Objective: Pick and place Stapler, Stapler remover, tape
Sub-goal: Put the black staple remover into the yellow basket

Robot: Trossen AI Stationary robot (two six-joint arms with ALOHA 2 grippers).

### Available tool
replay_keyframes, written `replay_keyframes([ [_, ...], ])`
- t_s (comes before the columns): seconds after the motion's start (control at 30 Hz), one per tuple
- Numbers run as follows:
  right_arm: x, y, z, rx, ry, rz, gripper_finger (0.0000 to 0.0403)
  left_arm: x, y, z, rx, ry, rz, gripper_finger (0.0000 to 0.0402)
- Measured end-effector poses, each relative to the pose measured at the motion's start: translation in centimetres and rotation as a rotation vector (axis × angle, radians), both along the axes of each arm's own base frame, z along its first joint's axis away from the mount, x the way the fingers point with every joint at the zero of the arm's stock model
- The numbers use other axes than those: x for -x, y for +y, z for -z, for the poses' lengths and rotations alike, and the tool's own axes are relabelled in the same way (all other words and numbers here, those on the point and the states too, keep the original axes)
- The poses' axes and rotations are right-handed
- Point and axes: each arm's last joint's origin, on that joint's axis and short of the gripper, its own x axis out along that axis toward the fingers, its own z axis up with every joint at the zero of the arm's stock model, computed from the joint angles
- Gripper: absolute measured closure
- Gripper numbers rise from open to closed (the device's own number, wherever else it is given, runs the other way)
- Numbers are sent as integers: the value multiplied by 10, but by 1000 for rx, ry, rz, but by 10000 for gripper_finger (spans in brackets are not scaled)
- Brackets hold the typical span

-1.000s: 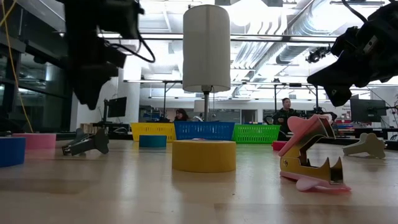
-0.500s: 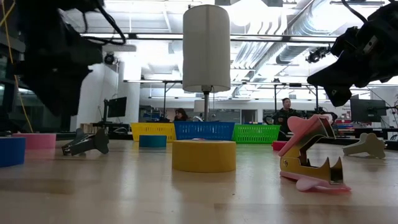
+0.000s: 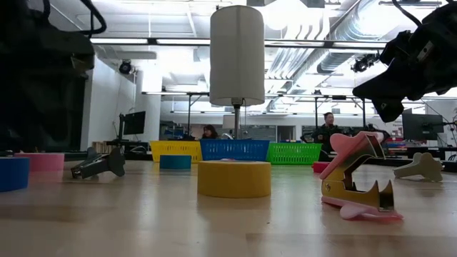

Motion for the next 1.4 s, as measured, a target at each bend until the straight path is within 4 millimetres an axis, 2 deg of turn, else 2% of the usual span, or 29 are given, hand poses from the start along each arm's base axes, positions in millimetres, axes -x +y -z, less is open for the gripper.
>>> replay_keyframes([
  [0.23,0,0,0,0,-1,0,403,-16,-11,21,-1,-40,-2,167],
  [0.47,0,0,0,0,-1,0,403,-20,-13,35,-31,-22,-17,167],
  [0.87,0,0,0,0,0,0,403,-23,-14,38,-58,-51,-27,167],
  [1.4,0,0,0,0,0,0,403,-42,-21,43,-152,-18,-47,167],
])
